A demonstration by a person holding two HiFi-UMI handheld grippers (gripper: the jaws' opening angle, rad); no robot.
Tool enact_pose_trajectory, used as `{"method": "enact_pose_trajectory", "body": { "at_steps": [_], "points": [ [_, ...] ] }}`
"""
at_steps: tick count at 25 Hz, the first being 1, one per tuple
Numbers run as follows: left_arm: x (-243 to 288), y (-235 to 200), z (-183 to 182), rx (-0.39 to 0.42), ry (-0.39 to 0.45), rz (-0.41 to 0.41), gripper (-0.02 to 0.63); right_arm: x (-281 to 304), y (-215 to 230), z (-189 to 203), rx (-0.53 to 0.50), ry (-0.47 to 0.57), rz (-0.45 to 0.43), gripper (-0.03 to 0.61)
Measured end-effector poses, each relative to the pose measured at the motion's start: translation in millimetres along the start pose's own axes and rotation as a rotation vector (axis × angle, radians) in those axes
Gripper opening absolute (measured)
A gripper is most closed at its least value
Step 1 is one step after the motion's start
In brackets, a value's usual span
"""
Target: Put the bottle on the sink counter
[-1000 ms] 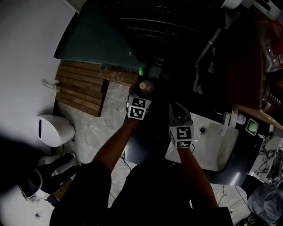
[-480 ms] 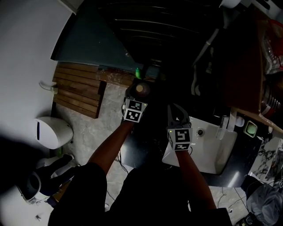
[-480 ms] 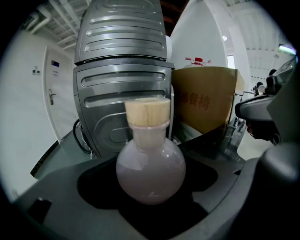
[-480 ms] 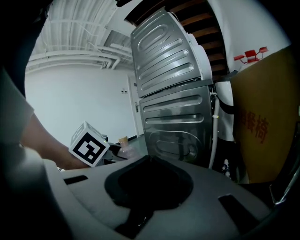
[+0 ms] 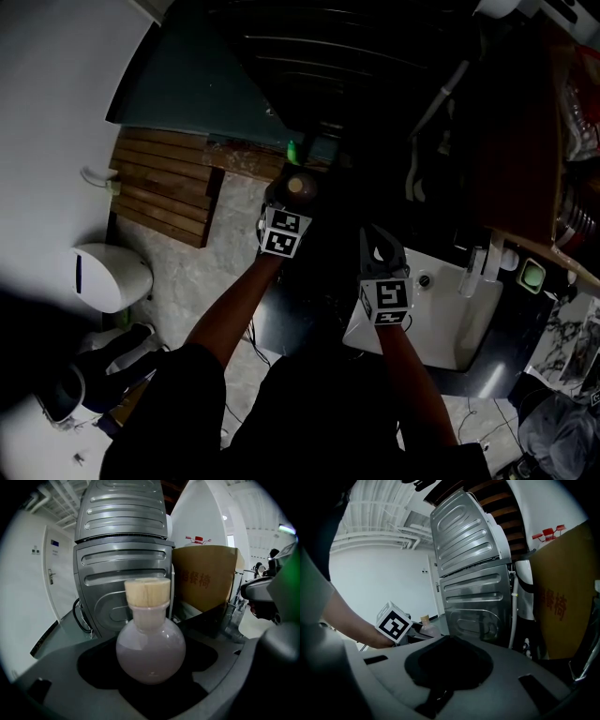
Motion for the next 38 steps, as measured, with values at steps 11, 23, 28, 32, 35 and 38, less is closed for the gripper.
{"method": "enact_pose_trajectory", "body": {
  "at_steps": [11,23,28,32,35,38],
  "points": [
    [4,-2,7,-0.007,-0.036,0.007,0.396,-2,-4,3,0.013,0.002,-0.012,0.038],
    [7,0,11,0.002,-0.061,0.014,0.395,-2,-6,1,0.015,0.015,-0.027,0.038],
    [6,1,11,0.001,-0.061,0.015,0.395,-6,4,0,0.023,0.026,-0.004,0.038],
    [7,2,9,0.006,-0.064,0.02,0.394,-8,10,0,0.006,0.019,0.007,0.038],
    [7,4,12,0.008,-0.066,0.022,0.396,-13,11,3,-0.003,0.008,0.007,0.038],
    [4,6,16,0.006,-0.074,0.022,0.396,-18,10,6,0.0,0.003,0.004,0.038]
  ]
}}
Point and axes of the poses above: the fingertips, and each gripper's own axes: x forward along the fingers, y to its right, z out of its underside, the point moved 1 cm from there along -x, backward along the fingers, and after that the axes turned 8 degrees about z, right-handed, at the moved point
